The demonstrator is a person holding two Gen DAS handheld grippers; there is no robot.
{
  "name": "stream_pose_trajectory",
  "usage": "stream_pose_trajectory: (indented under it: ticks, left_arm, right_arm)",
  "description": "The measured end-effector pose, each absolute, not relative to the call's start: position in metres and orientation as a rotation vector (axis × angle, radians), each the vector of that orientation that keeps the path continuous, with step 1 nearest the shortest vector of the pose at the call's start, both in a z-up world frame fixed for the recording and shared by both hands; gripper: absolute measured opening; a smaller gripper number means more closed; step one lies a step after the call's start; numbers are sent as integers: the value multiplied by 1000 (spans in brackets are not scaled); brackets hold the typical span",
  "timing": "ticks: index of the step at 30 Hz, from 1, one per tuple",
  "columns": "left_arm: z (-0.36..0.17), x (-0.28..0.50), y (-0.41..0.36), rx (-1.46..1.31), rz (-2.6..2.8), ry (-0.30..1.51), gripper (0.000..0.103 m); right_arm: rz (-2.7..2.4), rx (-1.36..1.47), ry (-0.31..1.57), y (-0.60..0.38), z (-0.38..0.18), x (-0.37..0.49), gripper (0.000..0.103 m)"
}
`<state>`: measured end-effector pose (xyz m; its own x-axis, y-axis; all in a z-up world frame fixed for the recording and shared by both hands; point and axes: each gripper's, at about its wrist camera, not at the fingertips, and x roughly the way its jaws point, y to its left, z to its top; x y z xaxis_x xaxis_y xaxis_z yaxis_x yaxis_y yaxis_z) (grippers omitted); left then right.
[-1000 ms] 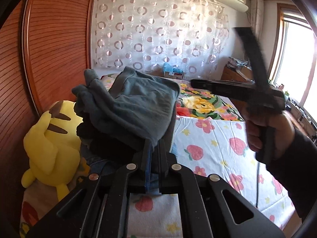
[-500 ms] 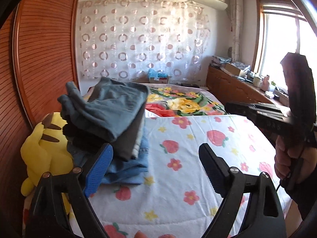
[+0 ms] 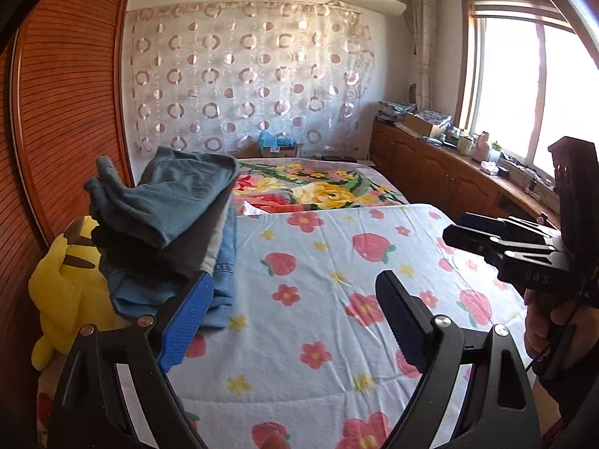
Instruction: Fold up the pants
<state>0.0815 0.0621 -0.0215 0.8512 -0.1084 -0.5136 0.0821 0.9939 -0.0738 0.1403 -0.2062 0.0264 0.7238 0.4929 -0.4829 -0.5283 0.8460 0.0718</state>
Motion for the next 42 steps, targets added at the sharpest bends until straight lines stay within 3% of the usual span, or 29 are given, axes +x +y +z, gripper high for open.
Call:
stream_pose_trajectory:
  ticks: [14,42]
  left_arm:
    - [-15,62,26,-17,-102,526,89]
    - [28,43,1,12,-134,460,89]
  right_arm:
    - [403,-52,478,-215,40,69,78]
    - [333,-9,385,-230,52,22,83]
